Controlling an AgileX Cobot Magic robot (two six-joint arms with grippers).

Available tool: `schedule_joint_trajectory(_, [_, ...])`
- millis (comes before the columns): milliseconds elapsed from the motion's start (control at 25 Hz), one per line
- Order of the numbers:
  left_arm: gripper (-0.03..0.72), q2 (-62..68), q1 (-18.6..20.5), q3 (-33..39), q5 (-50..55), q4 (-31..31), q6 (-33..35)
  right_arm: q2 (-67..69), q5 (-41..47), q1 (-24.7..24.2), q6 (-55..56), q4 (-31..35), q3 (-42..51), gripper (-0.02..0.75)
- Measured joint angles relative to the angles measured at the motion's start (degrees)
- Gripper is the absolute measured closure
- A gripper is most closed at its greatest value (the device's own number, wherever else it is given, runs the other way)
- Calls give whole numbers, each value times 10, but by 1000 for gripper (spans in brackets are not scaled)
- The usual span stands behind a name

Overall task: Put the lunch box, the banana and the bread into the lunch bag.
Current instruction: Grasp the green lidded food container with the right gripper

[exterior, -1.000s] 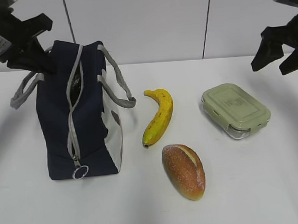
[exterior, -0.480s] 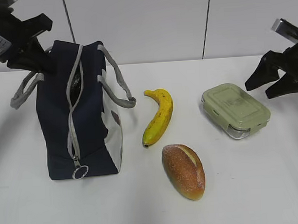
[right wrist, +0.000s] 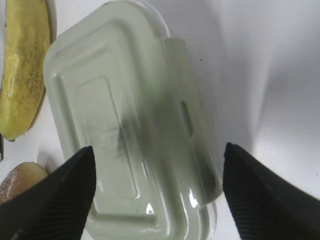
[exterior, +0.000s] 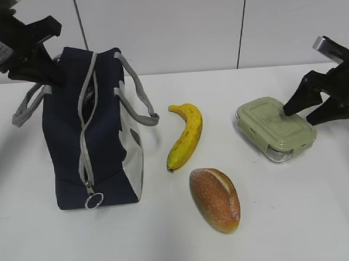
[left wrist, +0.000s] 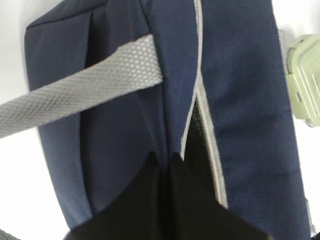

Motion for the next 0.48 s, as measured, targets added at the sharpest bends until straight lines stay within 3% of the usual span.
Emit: schedule_joint_trajectory(480, [690, 0, 0, 0, 0, 0, 2, 2, 16, 0, -8, 28, -1, 152])
